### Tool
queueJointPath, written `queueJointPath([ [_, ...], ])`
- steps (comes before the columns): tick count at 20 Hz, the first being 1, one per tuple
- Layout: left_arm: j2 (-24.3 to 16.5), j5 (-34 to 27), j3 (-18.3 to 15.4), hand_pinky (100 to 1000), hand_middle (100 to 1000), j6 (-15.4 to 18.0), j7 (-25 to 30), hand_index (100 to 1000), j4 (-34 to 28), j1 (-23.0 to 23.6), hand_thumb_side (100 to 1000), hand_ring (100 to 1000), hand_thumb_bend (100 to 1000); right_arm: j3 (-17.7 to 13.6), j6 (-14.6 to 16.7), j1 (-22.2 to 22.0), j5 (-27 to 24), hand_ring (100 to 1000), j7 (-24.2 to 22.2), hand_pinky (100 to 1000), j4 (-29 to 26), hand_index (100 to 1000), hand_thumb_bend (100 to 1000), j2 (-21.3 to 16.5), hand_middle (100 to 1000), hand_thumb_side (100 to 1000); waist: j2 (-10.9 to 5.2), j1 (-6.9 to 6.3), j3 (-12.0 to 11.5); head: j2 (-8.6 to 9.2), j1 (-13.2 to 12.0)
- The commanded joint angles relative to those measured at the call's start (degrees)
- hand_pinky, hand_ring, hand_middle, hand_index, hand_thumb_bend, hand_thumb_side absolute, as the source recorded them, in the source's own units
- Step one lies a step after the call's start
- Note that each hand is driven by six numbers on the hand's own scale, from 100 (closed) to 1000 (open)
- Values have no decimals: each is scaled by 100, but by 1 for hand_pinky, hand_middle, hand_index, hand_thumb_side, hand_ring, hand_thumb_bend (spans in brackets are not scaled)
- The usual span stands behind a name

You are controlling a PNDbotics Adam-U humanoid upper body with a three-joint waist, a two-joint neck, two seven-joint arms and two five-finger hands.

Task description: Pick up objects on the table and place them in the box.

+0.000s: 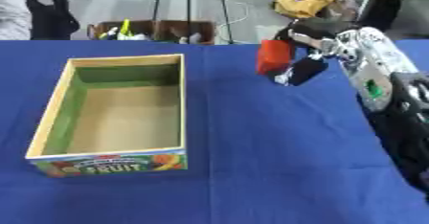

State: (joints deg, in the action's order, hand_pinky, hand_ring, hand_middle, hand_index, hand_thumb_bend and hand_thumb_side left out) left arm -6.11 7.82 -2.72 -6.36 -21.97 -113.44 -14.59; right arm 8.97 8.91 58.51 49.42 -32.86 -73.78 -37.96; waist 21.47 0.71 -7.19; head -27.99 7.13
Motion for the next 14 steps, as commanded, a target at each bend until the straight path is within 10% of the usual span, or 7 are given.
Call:
queueJointPath([
  [1,-131,-13,-10,299,558,-6,-5,502,-115,-23,854,716,100,21,-45,262,-146,648,-19,415,-305,460,100,-77,430,427,-175,14,-30,8,14],
  [14,-139,-39,37,300,557,-1,36,502,-115,-64,855,716,100,225,-81,891,-421,617,-229,414,-610,464,100,571,421,431,-210,120,-322,-6,278],
])
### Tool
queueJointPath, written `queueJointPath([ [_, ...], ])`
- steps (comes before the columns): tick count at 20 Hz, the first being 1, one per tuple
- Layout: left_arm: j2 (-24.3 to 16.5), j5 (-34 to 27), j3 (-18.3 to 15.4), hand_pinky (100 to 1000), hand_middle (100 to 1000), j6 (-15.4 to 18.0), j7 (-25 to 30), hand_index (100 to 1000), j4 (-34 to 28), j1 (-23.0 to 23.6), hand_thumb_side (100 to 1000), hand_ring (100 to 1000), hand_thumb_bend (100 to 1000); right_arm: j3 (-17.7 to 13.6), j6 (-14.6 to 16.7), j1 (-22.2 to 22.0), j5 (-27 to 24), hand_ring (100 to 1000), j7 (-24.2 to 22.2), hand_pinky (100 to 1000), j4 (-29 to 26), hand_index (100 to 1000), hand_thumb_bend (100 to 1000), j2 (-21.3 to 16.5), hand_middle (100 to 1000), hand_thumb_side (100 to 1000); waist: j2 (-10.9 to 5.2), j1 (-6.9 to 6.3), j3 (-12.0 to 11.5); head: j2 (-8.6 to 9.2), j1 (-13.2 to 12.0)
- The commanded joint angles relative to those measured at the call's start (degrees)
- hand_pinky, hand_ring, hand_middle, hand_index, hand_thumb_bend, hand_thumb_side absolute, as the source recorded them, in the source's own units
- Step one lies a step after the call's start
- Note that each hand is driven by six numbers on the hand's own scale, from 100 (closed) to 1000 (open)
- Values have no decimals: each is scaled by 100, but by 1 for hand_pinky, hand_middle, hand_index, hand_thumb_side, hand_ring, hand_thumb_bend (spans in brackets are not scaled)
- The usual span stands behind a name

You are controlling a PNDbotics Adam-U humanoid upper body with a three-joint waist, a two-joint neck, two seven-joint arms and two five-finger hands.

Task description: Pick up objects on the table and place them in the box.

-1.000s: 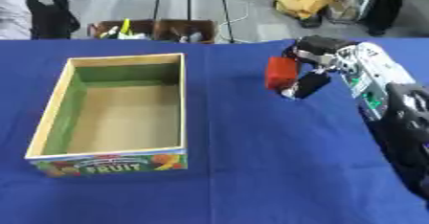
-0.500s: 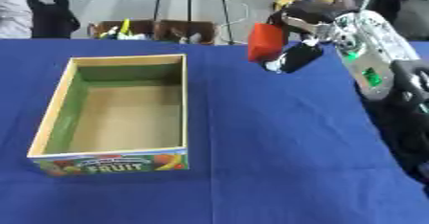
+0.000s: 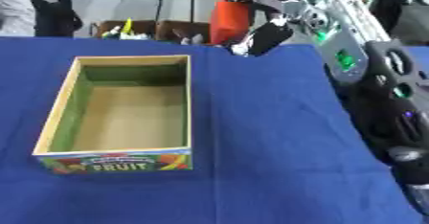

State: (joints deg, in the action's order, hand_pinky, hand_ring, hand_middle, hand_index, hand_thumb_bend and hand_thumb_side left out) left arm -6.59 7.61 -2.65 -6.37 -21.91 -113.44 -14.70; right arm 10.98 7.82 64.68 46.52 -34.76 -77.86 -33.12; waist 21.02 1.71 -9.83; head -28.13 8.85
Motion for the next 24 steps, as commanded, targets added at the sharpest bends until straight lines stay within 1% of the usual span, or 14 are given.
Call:
queueJointPath([
  [1,-86,-23,38,301,557,1,39,502,-115,-62,855,716,100,41,18,349,-189,614,-94,415,-208,464,100,202,421,428,-166,31,-112,1,147],
  [3,-83,-21,34,301,557,-3,42,502,-115,-65,855,716,100,70,-7,440,-222,612,-213,415,-195,464,100,466,419,428,-171,41,-172,-10,175],
  [6,-85,-29,29,301,557,0,38,502,-115,-76,855,716,100,81,-55,525,-76,610,-333,414,-64,464,100,842,418,426,-169,58,-257,-23,216],
  [10,-85,-40,32,301,557,0,46,502,-115,-93,854,716,100,79,-71,619,219,611,-469,411,173,461,100,1180,422,413,-162,83,-381,-29,349],
  [13,-81,-48,36,301,557,-5,52,502,-115,-95,854,716,100,68,-114,660,497,610,-549,410,323,461,100,1421,425,411,-160,94,-424,-22,438],
  [16,-78,-56,42,301,556,-6,61,502,-115,-103,854,716,100,100,-231,643,778,616,-526,414,397,460,100,1629,430,409,-161,97,-442,13,482],
  [18,-75,-60,44,301,556,-9,66,502,-115,-107,854,716,100,154,-255,602,966,620,-551,416,433,460,100,1761,434,401,-163,99,-454,29,485],
  [21,-74,-62,44,301,556,-12,72,502,-115,-114,854,716,100,221,-184,546,1241,633,-656,414,503,459,100,1903,436,392,-163,109,-467,49,490],
  [24,-72,-62,41,301,556,-17,70,502,-115,-119,854,716,100,276,-24,472,1493,643,-758,412,598,457,100,2010,439,382,-152,116,-469,74,491],
])
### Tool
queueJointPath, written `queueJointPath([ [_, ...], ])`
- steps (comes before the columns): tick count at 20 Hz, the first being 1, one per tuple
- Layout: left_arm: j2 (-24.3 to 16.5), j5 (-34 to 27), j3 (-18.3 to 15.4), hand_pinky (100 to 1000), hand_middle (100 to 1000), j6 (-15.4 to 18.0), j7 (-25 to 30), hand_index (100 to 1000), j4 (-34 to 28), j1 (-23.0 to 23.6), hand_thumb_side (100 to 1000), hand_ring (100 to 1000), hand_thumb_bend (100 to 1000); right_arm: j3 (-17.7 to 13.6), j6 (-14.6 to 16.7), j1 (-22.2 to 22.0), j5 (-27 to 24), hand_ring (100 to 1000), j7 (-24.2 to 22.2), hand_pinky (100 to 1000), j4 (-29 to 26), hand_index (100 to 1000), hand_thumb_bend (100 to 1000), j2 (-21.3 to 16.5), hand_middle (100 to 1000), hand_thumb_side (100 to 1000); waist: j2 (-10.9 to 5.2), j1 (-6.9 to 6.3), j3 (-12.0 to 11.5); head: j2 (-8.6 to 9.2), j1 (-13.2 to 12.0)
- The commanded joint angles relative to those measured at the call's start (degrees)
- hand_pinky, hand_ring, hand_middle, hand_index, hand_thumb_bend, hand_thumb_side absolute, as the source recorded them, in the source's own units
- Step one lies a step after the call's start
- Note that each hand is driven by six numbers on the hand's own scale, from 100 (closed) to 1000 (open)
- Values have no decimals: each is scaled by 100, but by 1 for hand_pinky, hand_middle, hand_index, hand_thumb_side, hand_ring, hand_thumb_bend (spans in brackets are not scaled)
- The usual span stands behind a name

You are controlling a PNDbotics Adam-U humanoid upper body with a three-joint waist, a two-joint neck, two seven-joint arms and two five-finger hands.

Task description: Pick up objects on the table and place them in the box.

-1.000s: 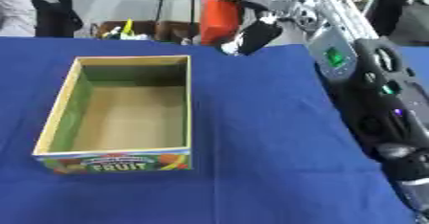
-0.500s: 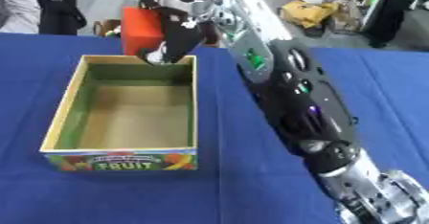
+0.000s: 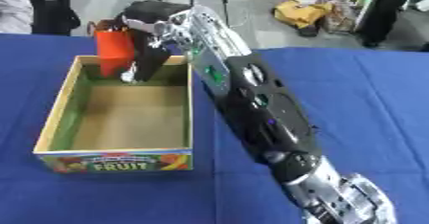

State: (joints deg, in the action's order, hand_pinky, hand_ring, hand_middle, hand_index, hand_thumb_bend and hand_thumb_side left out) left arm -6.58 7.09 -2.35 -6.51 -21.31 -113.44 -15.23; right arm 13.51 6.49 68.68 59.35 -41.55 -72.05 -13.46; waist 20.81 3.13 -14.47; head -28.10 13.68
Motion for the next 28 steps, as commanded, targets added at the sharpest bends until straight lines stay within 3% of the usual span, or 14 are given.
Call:
queueJointPath([
  [1,-72,-8,9,301,556,-4,9,501,-115,-68,854,707,100,53,182,43,260,643,-138,411,68,458,100,77,441,379,-124,-22,-6,81,10],
  [6,-66,-5,7,301,556,-7,6,501,-115,-94,854,689,100,154,479,-44,209,644,-507,410,312,460,100,212,446,367,-79,2,-17,115,43],
  [13,-67,-2,6,300,555,-3,-3,501,-115,-144,852,689,100,158,628,-20,168,639,-977,399,790,459,100,292,447,353,-11,40,-83,195,129],
  [19,-66,-5,14,300,555,0,-2,500,-115,-169,852,689,100,188,750,25,229,667,-1039,419,1084,492,100,341,475,354,25,58,-122,208,185],
  [24,-63,-2,15,300,555,-5,5,500,-115,-167,853,689,100,187,830,71,314,718,-1041,466,1077,638,100,319,568,340,28,71,-125,219,204],
  [26,-62,-1,11,300,555,-8,2,500,-115,-164,852,689,100,204,894,72,389,774,-1041,537,1069,774,100,313,692,353,28,75,-124,225,215],
  [28,-60,-2,14,300,555,-10,5,500,-115,-163,852,689,100,215,976,77,471,808,-1041,580,1055,824,100,309,762,385,28,76,-123,220,223],
])
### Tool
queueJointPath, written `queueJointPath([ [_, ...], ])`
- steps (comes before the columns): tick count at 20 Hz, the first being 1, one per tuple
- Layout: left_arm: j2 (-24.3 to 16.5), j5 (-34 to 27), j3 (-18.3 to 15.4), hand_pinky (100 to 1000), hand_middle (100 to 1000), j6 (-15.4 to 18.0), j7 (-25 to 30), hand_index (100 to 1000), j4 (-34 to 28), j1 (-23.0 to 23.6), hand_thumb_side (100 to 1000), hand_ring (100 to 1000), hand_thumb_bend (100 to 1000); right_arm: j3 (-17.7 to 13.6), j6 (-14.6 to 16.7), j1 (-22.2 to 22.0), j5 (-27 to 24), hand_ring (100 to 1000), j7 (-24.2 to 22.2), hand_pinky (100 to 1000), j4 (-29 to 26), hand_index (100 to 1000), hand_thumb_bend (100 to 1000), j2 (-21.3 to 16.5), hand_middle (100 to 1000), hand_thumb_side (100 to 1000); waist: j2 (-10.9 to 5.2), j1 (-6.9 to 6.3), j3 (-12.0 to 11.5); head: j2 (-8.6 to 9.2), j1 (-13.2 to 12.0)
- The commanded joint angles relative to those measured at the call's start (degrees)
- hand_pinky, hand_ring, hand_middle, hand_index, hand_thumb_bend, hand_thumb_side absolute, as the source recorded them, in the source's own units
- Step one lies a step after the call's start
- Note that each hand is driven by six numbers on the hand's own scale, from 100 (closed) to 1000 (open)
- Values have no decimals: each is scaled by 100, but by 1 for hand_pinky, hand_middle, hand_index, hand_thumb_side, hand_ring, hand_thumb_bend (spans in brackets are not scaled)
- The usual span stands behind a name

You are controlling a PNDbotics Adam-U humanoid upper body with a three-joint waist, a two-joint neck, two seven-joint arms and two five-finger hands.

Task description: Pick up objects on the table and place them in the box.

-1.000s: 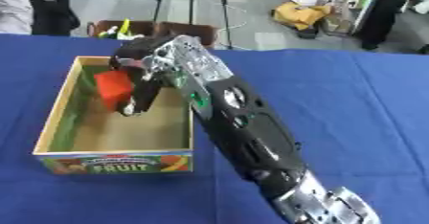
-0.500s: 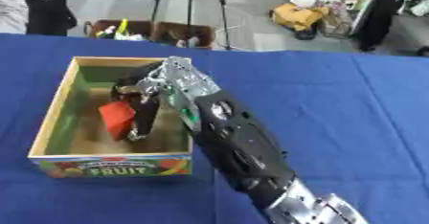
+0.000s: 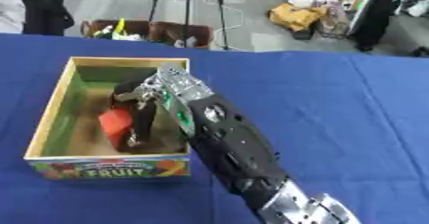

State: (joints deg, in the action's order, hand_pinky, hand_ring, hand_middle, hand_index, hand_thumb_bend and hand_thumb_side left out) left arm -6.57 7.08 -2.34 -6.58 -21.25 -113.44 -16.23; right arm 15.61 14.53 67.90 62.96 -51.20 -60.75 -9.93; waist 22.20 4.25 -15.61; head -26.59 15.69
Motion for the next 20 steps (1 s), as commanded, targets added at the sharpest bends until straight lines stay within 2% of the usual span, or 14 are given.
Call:
queueJointPath([
  [1,-60,-3,15,300,555,-4,1,500,-115,-61,852,689,100,3,200,161,155,818,-77,601,-94,837,160,-48,777,387,-114,-36,-7,66,28],
  [3,-60,-2,15,300,555,-6,4,500,-115,-56,852,689,100,0,240,178,242,842,-77,636,-144,856,297,-63,811,416,-120,-38,-3,65,34],
  [8,-60,-4,11,301,555,-12,6,500,-115,-39,852,688,100,6,314,226,499,862,-77,655,-303,879,476,-129,845,476,-152,-48,20,46,45],
  [11,-63,-6,8,301,555,-13,5,500,-115,-32,852,688,100,-16,335,242,537,877,-74,665,-414,899,546,-165,864,484,-176,-61,34,30,44],
  [15,-65,-8,6,301,555,-32,10,500,-115,-18,852,688,100,-54,291,251,624,911,-37,690,-588,926,700,-241,905,506,-199,-79,52,4,33],
  [20,-66,-10,3,301,554,-41,8,499,-115,-12,851,688,100,-92,217,244,716,941,4,740,-669,1000,839,-281,964,626,-214,-106,74,-22,55],
])
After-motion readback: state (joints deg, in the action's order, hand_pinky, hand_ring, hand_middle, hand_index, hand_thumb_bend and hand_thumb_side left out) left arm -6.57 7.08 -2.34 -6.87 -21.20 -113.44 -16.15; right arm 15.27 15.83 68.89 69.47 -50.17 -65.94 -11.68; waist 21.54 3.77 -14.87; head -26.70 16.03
